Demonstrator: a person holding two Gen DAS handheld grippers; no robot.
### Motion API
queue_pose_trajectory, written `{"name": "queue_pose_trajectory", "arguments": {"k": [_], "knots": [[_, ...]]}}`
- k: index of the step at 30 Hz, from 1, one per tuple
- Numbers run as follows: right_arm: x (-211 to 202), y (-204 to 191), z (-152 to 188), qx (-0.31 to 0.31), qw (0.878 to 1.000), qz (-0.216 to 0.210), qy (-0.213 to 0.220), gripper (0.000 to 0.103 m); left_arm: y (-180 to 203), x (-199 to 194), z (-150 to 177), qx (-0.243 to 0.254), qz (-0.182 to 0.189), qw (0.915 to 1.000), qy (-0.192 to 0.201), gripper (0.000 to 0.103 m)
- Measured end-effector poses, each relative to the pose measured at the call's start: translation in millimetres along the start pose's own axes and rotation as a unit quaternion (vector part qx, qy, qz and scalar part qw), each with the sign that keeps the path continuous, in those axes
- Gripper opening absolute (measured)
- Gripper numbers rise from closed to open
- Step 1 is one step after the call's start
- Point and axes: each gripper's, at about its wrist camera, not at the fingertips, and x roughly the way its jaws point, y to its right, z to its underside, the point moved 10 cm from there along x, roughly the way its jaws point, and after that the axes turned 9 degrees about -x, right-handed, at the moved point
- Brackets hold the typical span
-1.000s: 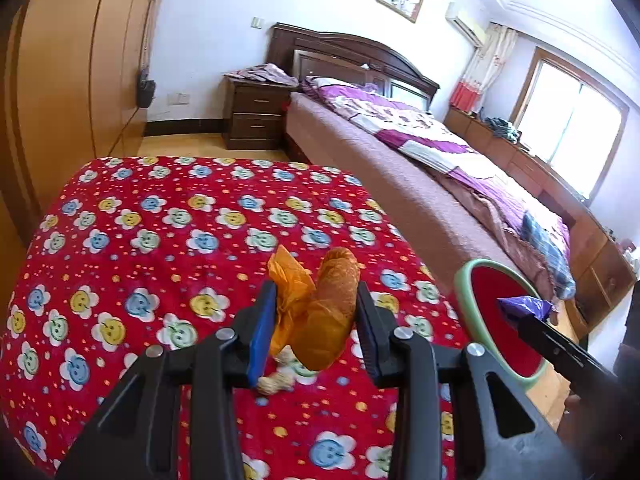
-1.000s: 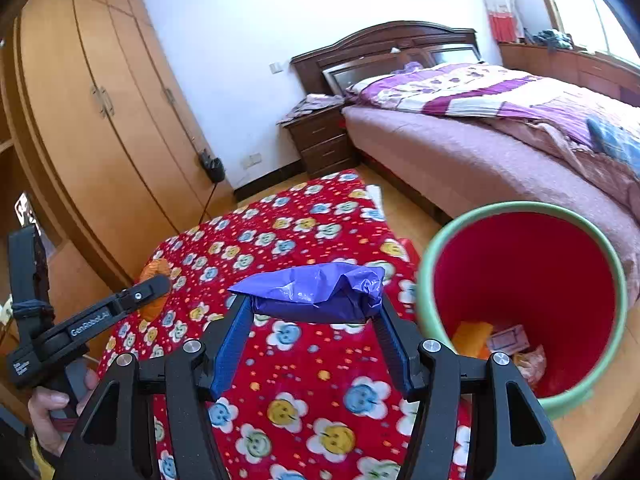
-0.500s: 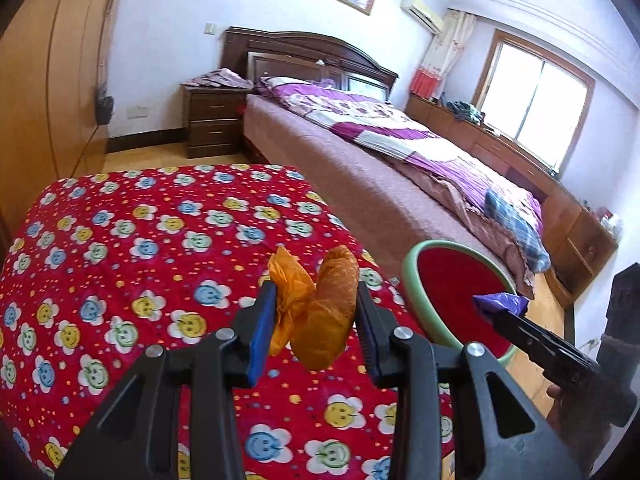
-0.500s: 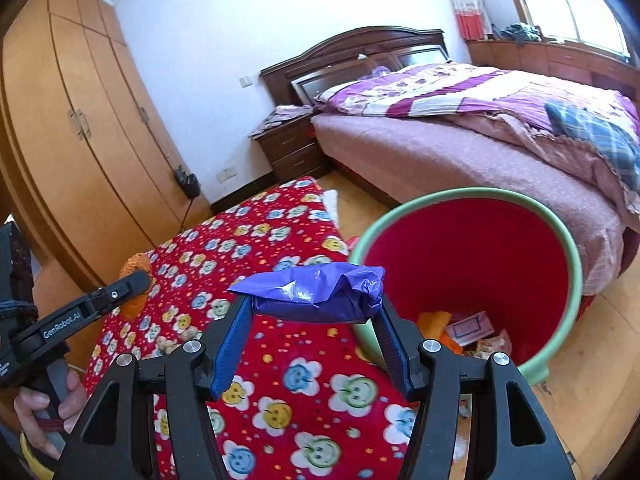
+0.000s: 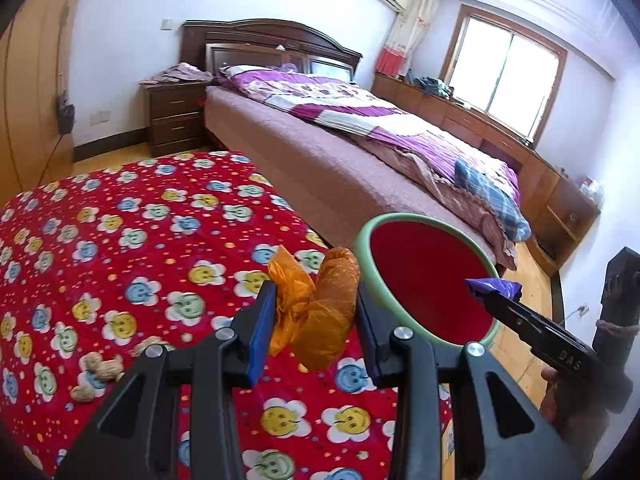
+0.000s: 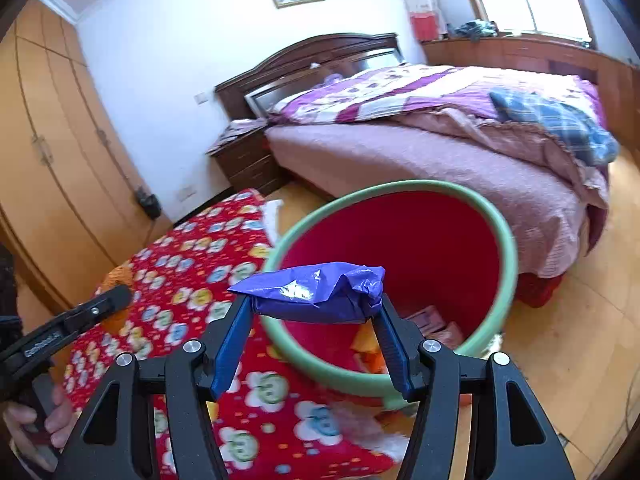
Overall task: Collect trash
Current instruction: 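Carry the purple bag over the bucket with the right tool while the left tool carries the orange bag, then open the right tool to drop the purple bag into the bucket while the left tool holds the orange bag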
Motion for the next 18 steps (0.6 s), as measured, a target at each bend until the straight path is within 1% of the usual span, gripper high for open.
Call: {"name": "queue_pose_trajectory", "arguments": {"k": [6,12,14,18], "knots": [[6.2,28.8,8.5,0.016,0.999,0.031,-0.007,0.063,21.1,15.7,8.3,0.022,0.01,0.9996,-0.015,0.038],[13.3,45.3,16.7,0.036,0.999,0.036,-0.017,0.064,39.0,32.7,15.0,0.037,0.024,0.9986,-0.031,0.038],[14.7,48.7,19.1,0.04,0.998,0.037,-0.018,0.065,45.3,38.4,16.4,0.043,0.028,0.9981,-0.034,0.038],[15.2,52.7,19.9,0.043,0.998,0.039,-0.016,0.071,55.2,47.1,19.2,0.055,0.03,0.9972,-0.04,0.038]]}}
